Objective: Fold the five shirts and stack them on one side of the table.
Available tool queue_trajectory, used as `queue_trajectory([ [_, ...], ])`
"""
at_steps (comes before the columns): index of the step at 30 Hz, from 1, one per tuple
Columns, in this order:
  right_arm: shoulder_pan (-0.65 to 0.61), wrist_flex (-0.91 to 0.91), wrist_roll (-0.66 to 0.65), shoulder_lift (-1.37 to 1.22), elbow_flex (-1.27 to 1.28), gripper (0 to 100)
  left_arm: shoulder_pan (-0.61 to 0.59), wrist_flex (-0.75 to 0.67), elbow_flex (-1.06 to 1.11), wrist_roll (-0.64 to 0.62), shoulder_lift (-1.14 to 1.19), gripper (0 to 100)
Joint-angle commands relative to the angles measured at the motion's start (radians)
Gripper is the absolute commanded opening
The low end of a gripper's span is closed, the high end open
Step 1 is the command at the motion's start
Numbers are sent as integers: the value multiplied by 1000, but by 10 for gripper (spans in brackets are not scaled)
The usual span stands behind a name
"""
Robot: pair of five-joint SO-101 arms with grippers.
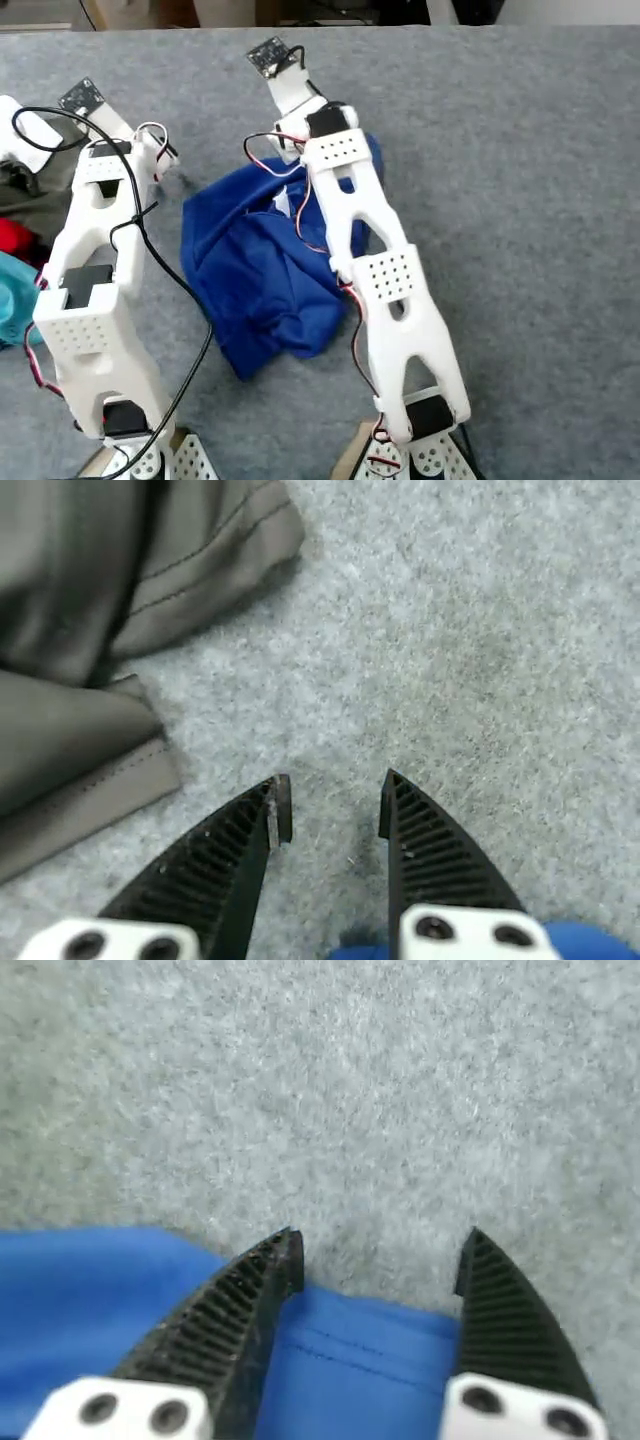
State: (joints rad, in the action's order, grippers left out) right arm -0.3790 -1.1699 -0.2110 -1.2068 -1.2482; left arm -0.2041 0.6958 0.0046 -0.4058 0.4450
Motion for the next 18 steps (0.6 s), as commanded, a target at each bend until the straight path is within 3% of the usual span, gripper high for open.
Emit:
queue_trajectory([
  [1,-13,-75,11,-35,-137,267,-5,0,-52,-8,-8,153],
  [18,-56,-132,11,-58,-151,267,-15,5,-52,-8,-8,153],
])
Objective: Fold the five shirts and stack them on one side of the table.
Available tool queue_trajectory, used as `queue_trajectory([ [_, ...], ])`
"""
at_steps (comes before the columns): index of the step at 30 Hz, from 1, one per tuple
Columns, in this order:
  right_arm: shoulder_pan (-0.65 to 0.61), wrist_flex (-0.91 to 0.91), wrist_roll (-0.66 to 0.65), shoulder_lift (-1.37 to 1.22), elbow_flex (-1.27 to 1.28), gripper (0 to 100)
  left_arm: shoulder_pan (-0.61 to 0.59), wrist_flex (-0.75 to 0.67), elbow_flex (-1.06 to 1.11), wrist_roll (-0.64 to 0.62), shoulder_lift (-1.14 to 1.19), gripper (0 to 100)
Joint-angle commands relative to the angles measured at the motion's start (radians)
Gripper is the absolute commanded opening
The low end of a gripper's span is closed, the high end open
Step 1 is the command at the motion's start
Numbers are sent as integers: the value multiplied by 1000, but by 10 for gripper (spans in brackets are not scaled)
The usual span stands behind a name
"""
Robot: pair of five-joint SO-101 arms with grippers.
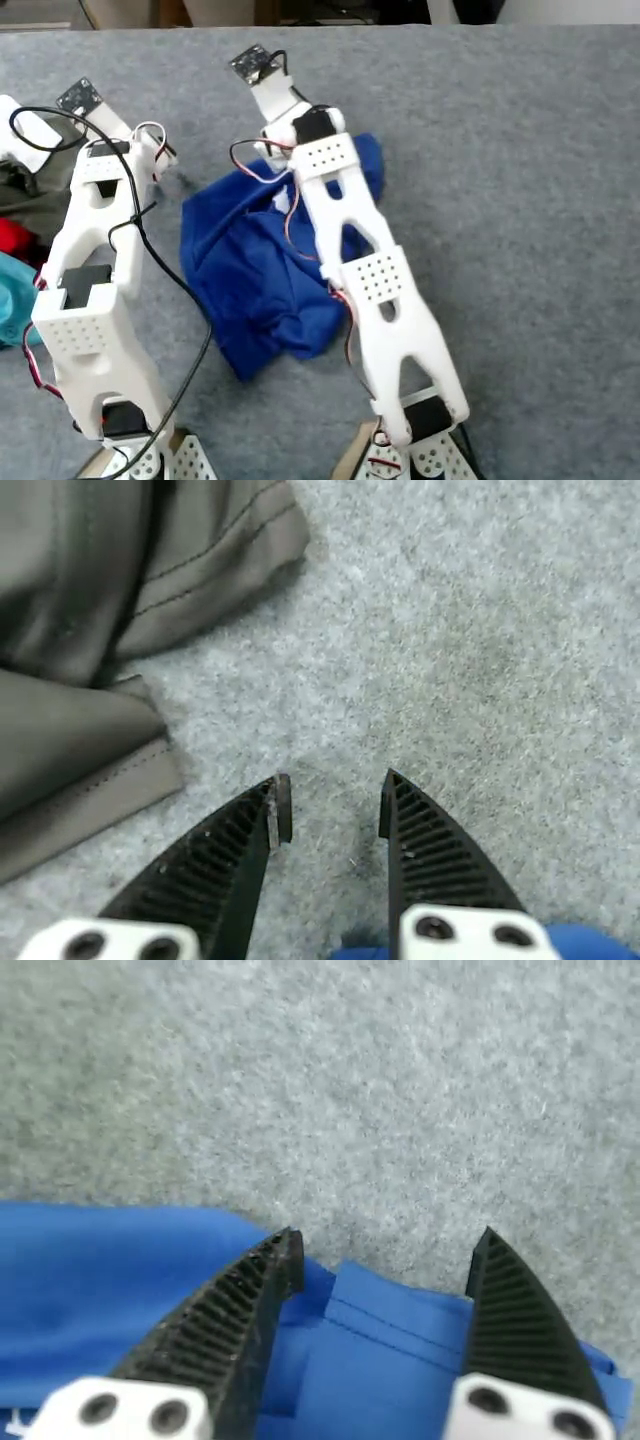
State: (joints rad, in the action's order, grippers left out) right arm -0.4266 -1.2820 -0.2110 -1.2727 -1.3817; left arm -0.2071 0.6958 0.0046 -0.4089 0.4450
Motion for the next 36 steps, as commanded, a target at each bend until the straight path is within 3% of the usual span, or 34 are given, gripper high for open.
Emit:
queue_trajectory([
  [1,-8,-29,15,8,-18,267,-14,3,-52,-5,-8,153],
  [20,-1,-58,12,-7,22,260,-20,5,-51,-5,-8,153],
  [28,81,83,9,-19,35,50,-20,5,-48,-5,-8,153],
  [36,97,132,-38,-41,47,42,-20,5,-48,-5,-8,153],
])
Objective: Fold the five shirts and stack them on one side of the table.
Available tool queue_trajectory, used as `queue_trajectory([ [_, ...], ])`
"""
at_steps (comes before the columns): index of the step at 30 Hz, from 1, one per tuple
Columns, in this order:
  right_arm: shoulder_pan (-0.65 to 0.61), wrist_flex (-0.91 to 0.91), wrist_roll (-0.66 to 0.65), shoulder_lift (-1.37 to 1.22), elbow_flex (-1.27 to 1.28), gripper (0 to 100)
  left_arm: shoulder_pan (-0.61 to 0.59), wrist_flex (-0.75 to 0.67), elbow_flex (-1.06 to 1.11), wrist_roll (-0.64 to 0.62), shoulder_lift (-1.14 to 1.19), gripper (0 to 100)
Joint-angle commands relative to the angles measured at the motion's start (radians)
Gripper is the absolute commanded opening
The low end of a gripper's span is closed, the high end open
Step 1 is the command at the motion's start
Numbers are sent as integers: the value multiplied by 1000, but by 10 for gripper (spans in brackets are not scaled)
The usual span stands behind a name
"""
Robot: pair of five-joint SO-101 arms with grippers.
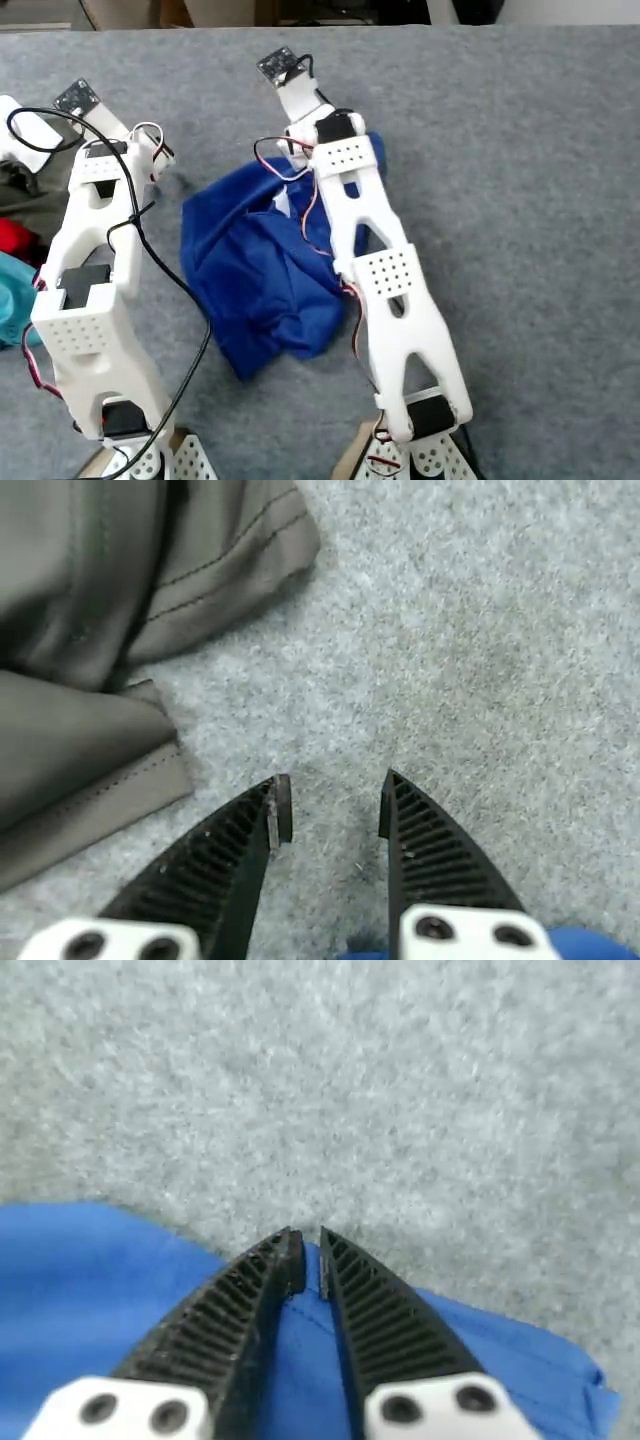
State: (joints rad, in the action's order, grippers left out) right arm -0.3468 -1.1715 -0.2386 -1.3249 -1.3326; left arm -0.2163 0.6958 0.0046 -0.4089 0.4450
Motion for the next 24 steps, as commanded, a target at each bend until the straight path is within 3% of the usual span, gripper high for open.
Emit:
queue_trajectory([
  [1,18,21,-11,12,-2,42,-11,5,-48,-5,-8,153],
  [24,1,0,-12,16,-8,42,-12,5,-48,-5,-8,153],
])
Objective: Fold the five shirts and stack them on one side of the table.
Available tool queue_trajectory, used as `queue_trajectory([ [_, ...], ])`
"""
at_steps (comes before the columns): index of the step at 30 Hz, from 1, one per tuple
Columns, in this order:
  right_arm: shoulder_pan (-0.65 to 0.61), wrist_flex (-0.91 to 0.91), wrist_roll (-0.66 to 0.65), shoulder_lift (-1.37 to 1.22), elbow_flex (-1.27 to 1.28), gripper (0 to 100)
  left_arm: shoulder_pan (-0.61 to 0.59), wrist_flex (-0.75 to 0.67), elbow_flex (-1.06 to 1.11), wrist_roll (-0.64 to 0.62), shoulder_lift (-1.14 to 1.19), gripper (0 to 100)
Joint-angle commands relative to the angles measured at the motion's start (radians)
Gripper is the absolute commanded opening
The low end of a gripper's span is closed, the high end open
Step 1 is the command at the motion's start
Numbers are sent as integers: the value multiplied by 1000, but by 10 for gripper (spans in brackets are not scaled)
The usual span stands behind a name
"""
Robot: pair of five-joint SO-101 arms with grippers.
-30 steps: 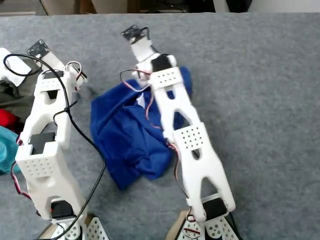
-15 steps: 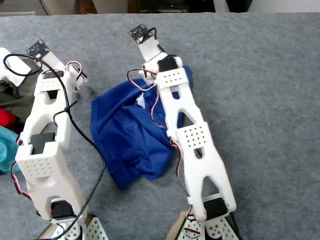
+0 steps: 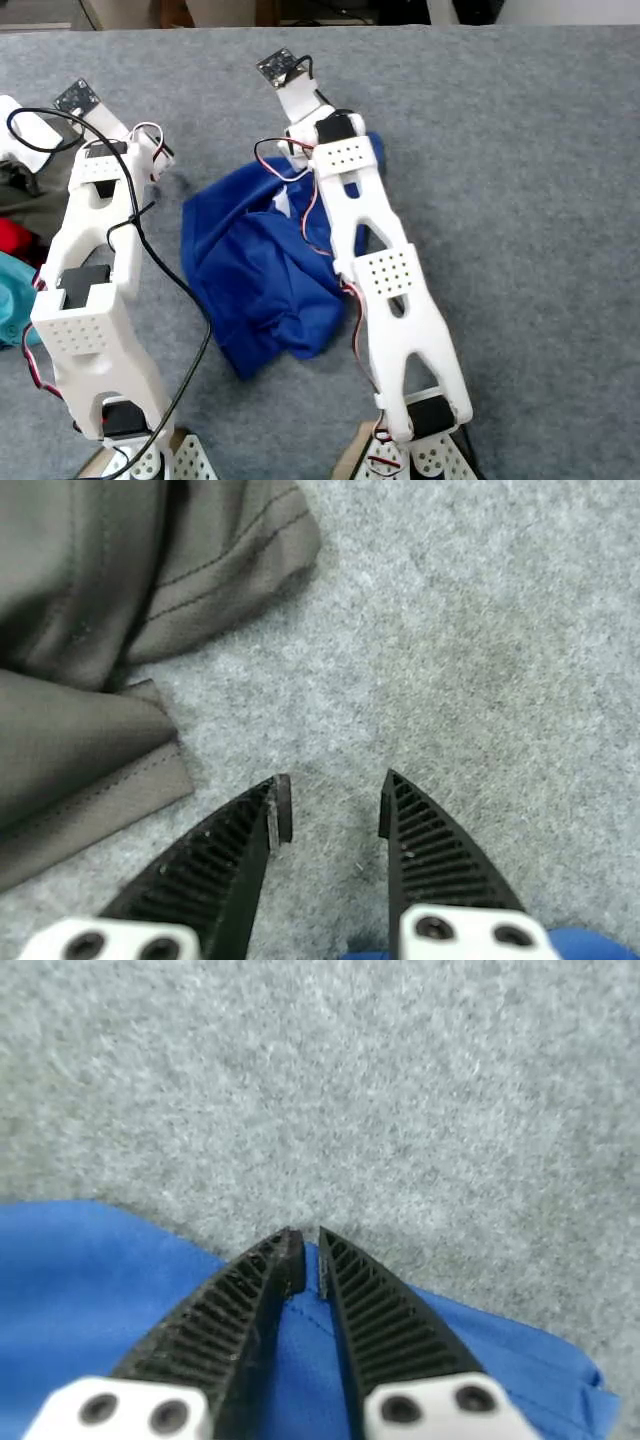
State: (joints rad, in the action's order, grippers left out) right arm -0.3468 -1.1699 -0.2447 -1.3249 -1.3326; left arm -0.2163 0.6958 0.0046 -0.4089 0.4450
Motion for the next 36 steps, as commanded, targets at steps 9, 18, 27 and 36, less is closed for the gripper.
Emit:
queue_trajectory([
  [9,-16,-2,-6,18,-8,44,-12,5,-48,-5,-8,153],
  [18,-42,-80,-3,19,-108,44,-12,5,-48,-5,-8,153],
  [27,-42,-86,0,19,-107,90,-12,5,-48,-5,-8,153],
  [36,-67,-98,-5,18,-104,122,-12,5,-48,-5,-8,153],
])
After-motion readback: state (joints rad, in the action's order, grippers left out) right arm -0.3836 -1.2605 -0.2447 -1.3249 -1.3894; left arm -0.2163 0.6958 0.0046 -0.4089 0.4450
